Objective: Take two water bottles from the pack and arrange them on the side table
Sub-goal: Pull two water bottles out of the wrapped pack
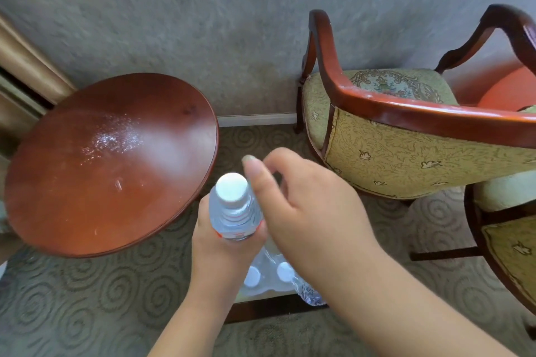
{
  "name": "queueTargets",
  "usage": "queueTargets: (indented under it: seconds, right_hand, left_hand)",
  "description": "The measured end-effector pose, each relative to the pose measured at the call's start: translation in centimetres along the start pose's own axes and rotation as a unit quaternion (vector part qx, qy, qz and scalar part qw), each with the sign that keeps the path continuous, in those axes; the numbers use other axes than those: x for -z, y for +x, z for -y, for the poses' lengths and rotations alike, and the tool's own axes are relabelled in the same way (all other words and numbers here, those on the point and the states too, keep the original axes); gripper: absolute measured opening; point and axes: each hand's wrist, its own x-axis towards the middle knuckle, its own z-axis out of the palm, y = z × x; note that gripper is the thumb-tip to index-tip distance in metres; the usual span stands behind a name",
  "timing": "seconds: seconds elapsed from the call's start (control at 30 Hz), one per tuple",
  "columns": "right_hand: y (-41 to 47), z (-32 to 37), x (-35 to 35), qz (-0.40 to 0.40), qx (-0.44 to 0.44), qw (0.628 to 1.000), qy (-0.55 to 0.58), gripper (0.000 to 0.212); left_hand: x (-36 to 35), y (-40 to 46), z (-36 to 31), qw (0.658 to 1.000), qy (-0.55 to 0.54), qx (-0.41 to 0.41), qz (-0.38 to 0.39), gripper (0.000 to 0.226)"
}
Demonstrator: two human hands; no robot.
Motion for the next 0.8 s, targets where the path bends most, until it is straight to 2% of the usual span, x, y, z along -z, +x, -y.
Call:
queueTargets:
  seconds: [0.07,0.13,0.2,0.27,0.37,0.47,0.6,0.7,0.8]
  right_hand:
    - [0.4,-3.4,-1.2,0.023,-0.026,0.994,-0.100,0.043]
    - [0.6,-6.7,-3.4,0.134,-0.041,0.969,-0.202,0.033]
    - [0.1,-8.7,-6.0,0.255,-0.030,0.926,-0.277,0.026]
    - [-0.1,-9.8,-8.7,0.343,-0.006,0.871,-0.352,0.035]
    - [1.7,-9.7,-11.5,0.398,-0.009,0.821,-0.409,0.042]
    - [3.3,-8.5,-13.9,0.446,-0.088,0.794,-0.403,0.044]
    - [2.7,-8.4,-15.6,0.443,-0.090,0.743,-0.493,0.040]
    - [2.6,-9.8,-16.2,0.436,-0.095,0.739,-0.504,0.037]
    - [2.3,-10.9,-15.7,0.400,-0.105,0.794,-0.446,0.027]
  left_hand:
    - [0.1,0.0,-0.2,1.000,-0.016,0.000,-0.004,0.072]
    - [0.1,0.0,-0.1,1.000,-0.007,0.002,-0.011,0.071]
    - [0.0,0.0,0.2,1.000,0.007,0.008,-0.013,0.066]
    - [-0.1,-0.1,0.4,1.000,0.010,0.010,-0.015,0.064]
    - [-0.4,-0.1,0.9,1.000,0.010,0.005,-0.012,0.070]
    - [-0.6,0.0,1.1,1.000,0.014,-0.009,-0.009,0.081]
    - [-0.6,0.0,1.5,1.000,0.017,-0.010,0.004,0.076]
    - [-0.6,-0.2,1.7,1.000,0.016,-0.007,0.005,0.073]
    - [-0.9,-0.4,1.5,1.000,0.024,-0.016,-0.003,0.076]
